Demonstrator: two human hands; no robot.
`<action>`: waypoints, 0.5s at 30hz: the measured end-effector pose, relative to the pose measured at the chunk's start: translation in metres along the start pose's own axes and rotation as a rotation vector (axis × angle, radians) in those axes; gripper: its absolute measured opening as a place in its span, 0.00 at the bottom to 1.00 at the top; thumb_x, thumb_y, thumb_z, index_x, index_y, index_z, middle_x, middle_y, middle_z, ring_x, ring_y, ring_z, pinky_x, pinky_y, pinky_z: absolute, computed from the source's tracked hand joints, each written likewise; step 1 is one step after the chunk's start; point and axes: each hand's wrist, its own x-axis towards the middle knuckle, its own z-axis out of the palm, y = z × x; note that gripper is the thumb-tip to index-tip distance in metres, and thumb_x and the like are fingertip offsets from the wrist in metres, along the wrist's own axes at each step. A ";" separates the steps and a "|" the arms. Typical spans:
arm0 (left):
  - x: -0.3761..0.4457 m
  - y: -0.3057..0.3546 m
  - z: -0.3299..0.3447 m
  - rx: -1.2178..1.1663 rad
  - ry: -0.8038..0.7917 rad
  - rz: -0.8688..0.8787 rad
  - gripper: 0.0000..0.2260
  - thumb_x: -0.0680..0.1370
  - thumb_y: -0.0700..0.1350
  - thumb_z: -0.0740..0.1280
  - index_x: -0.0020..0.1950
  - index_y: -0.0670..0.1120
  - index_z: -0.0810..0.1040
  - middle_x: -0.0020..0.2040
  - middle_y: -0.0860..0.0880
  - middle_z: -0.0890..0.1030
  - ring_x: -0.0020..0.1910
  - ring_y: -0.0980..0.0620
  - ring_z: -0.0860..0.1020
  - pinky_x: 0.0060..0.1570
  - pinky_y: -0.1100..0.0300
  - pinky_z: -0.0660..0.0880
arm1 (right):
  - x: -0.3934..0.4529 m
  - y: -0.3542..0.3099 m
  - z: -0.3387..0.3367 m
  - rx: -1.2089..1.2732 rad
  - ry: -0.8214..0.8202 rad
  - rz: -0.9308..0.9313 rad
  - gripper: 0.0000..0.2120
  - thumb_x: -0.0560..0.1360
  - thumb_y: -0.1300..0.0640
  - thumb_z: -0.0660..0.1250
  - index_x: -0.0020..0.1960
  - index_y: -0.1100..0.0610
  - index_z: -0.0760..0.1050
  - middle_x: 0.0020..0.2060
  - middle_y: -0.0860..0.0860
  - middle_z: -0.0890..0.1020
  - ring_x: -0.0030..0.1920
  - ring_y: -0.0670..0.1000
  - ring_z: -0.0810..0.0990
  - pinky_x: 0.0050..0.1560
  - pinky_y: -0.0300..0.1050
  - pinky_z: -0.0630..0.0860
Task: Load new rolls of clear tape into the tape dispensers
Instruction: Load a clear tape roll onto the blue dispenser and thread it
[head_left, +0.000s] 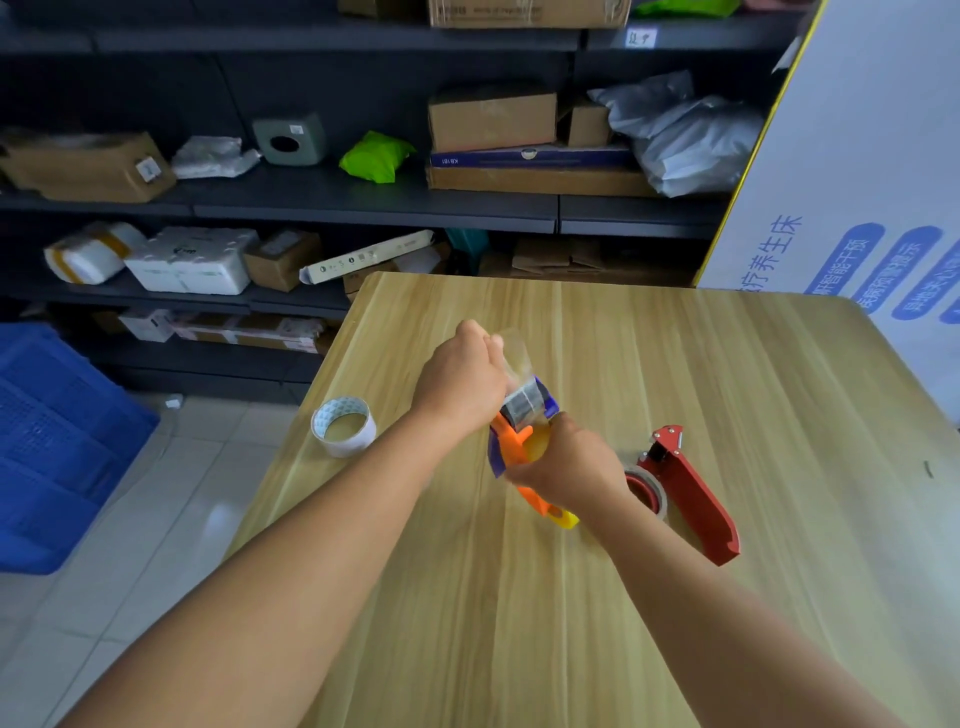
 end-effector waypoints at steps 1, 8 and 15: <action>0.001 0.001 -0.001 -0.012 0.002 0.027 0.14 0.82 0.50 0.51 0.55 0.42 0.70 0.46 0.48 0.78 0.45 0.47 0.77 0.46 0.52 0.74 | 0.001 0.003 0.000 -0.012 -0.002 -0.001 0.25 0.67 0.45 0.72 0.55 0.57 0.68 0.43 0.51 0.77 0.46 0.55 0.79 0.39 0.44 0.70; 0.010 0.030 -0.019 -0.195 0.032 0.074 0.10 0.82 0.48 0.52 0.47 0.46 0.68 0.44 0.47 0.84 0.40 0.49 0.83 0.39 0.57 0.78 | 0.007 0.017 -0.011 0.051 0.024 -0.035 0.20 0.67 0.47 0.70 0.52 0.53 0.65 0.42 0.50 0.77 0.41 0.54 0.77 0.37 0.43 0.71; 0.011 0.048 -0.027 -0.350 0.080 0.121 0.10 0.82 0.48 0.51 0.49 0.45 0.69 0.42 0.48 0.84 0.36 0.51 0.83 0.44 0.49 0.80 | 0.003 0.033 -0.026 0.241 0.072 -0.067 0.21 0.67 0.44 0.72 0.54 0.53 0.70 0.37 0.47 0.76 0.40 0.50 0.77 0.36 0.42 0.70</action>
